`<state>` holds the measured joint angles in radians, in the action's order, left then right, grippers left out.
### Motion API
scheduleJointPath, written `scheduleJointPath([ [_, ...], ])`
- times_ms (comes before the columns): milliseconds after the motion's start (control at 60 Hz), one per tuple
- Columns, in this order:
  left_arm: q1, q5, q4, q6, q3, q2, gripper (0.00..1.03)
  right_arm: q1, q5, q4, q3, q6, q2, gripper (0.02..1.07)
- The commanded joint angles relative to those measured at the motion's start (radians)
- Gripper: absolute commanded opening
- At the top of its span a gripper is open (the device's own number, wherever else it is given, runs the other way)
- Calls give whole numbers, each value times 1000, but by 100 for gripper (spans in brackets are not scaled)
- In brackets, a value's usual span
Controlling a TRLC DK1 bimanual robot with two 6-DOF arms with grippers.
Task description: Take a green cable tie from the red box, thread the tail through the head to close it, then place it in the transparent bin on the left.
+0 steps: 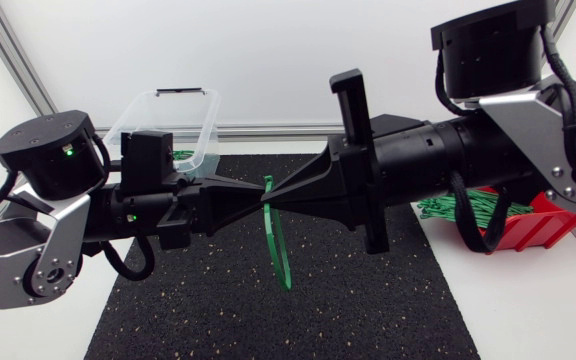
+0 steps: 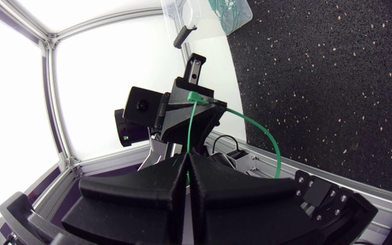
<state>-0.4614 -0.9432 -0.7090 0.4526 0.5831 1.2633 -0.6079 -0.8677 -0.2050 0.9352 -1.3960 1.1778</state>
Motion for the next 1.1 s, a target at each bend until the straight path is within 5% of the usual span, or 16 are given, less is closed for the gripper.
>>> scheduleJointPath([
  [0,1,-5,-18,15,-11,10,3,-4,3,4,-18,-35,-12,7],
  [1083,7,-5,-18,18,7,-1,3,-12,3,13,-24,-35,31,7],
])
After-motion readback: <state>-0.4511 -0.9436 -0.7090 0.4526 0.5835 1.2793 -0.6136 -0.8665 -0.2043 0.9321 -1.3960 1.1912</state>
